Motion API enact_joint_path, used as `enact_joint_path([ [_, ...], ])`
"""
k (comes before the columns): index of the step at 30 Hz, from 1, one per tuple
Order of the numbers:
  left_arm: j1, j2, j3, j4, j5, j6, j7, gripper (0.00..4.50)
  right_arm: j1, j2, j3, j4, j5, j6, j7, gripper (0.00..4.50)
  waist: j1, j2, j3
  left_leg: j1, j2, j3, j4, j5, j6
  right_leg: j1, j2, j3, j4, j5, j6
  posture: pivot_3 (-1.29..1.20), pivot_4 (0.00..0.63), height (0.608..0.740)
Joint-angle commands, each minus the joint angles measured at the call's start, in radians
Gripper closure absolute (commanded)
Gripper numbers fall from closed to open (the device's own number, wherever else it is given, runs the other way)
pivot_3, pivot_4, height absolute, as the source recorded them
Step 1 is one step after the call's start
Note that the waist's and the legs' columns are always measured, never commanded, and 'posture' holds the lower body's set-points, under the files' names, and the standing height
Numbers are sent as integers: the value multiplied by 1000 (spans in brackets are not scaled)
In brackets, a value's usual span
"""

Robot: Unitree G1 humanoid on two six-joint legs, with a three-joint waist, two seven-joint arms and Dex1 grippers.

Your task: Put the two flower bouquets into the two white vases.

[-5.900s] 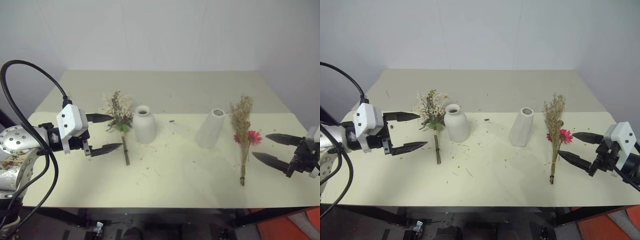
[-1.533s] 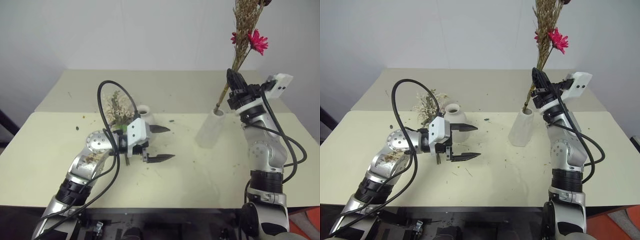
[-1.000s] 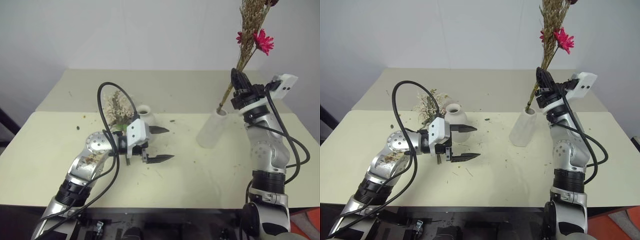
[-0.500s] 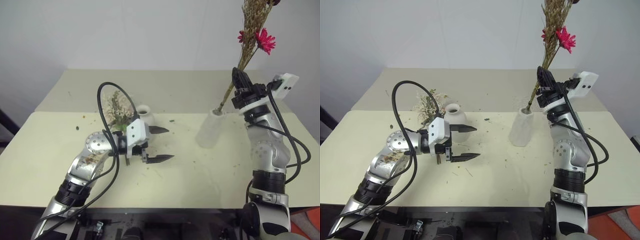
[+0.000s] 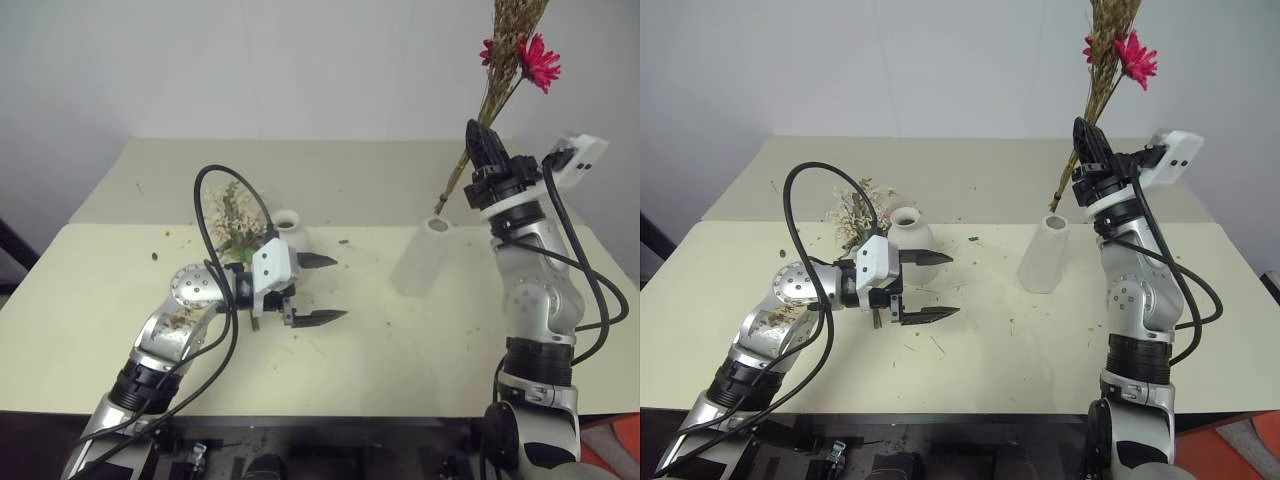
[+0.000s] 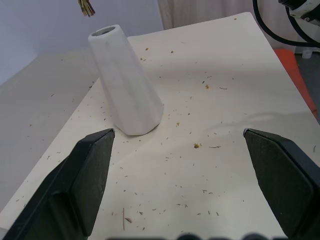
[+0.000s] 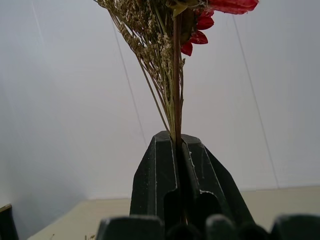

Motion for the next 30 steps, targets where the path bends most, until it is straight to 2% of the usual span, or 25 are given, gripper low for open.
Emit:
enact_joint_path([
  [1, -2, 9, 28, -45, -19, 0, 3, 0, 13, 0, 3, -22, -12, -18, 8, 4483, -1, 0, 0, 0, 0, 0, 0, 0, 0, 0, 0, 0, 0, 0, 0, 0, 150, 740],
  [19, -9, 11, 23, -43, -19, 8, -5, 0, 96, 44, 19, 13, -62, -71, 30, 4483, -2, 0, 0, 0, 0, 0, 0, 0, 0, 0, 0, 0, 0, 0, 0, 0, 150, 740],
  [30, -13, 5, 20, -30, -13, -2, 0, 0, 138, 78, 41, 30, -130, -169, 30, 4483, -1, 0, 0, 0, 0, 0, 0, 0, 0, 0, 0, 0, 0, -1, 2, 0, 150, 740],
])
